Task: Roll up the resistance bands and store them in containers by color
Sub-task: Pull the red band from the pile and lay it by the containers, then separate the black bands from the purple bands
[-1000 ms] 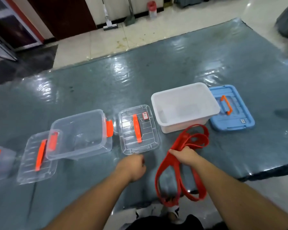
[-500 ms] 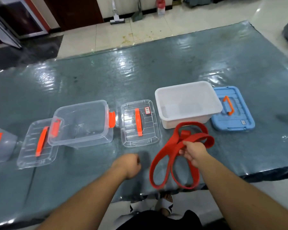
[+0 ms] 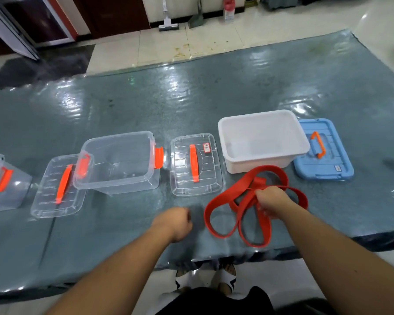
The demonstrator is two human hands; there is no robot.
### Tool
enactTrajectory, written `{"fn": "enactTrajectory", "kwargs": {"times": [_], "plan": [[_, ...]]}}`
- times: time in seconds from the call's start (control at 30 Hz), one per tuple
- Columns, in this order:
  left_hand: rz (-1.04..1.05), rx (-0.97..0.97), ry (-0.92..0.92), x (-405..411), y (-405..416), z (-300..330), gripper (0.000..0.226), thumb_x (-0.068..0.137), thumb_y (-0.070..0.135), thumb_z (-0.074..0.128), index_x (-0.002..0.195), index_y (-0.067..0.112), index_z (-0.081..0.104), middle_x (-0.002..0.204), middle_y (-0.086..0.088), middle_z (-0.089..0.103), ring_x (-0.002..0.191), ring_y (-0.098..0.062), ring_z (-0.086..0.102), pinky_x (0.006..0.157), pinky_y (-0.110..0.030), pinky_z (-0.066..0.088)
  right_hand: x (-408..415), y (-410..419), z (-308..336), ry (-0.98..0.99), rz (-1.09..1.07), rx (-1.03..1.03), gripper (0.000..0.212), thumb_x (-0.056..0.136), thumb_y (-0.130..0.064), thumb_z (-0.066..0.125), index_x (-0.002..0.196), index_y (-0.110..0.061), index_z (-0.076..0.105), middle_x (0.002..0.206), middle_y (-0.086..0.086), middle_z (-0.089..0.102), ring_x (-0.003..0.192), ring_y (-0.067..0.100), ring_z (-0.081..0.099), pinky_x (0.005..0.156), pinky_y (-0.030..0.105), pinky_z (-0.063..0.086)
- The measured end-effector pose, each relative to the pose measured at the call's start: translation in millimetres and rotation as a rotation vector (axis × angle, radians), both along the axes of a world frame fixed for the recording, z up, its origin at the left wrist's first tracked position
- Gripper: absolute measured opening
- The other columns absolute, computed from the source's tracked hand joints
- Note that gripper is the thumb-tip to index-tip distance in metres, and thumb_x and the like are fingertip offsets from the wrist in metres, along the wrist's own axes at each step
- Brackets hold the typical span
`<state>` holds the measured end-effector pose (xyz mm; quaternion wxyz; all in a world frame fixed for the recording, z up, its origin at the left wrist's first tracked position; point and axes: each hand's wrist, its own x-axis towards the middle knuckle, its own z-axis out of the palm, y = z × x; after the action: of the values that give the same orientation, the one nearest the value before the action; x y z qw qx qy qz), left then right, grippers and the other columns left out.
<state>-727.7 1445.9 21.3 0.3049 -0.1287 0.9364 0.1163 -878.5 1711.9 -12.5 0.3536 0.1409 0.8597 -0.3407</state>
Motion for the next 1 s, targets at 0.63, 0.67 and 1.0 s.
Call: {"fn": "enactTrajectory", "kwargs": {"times": [0.63, 0.67, 1.0], "plan": [[0.354, -0.002, 0.171, 137, -197, 43, 0.028, 0.099, 0.032, 0.046, 0.115, 0.021, 0.065, 0.123, -0.005, 0.070, 0.111, -0.030, 0.065, 0.088, -0.036, 0.053, 127, -271, 59, 0.242, 1.141, 0.329, 0.039, 0.094, -0.045, 0.054, 0.122, -0.020, 0.064, 0.131, 0.011, 0.068, 0.120, 0.031, 0.063, 0.095, 0.033, 0.048], [0.395, -0.012, 0.176, 155, -214, 44, 0.028, 0.099, 0.032, 0.046, 0.115, 0.021, 0.065, 0.123, -0.006, 0.070, 0.112, -0.031, 0.065, 0.088, -0.037, 0.053, 141, -295, 60, 0.262, 1.172, 0.315, 0.042, 0.095, -0.047, 0.054, 0.128, -0.021, 0.060, 0.136, 0.010, 0.065, 0.123, 0.031, 0.062, 0.097, 0.034, 0.047], [0.876, -0.102, 0.224, 370, -334, 47, 0.031, 0.097, 0.038, 0.046, 0.113, 0.018, 0.065, 0.123, -0.009, 0.067, 0.112, -0.032, 0.065, 0.093, -0.040, 0.054, 298, -518, 72, 0.494, 1.618, 0.218, 0.057, 0.098, -0.049, 0.052, 0.145, -0.017, 0.045, 0.146, 0.014, 0.055, 0.133, 0.035, 0.055, 0.107, 0.040, 0.046]]}}
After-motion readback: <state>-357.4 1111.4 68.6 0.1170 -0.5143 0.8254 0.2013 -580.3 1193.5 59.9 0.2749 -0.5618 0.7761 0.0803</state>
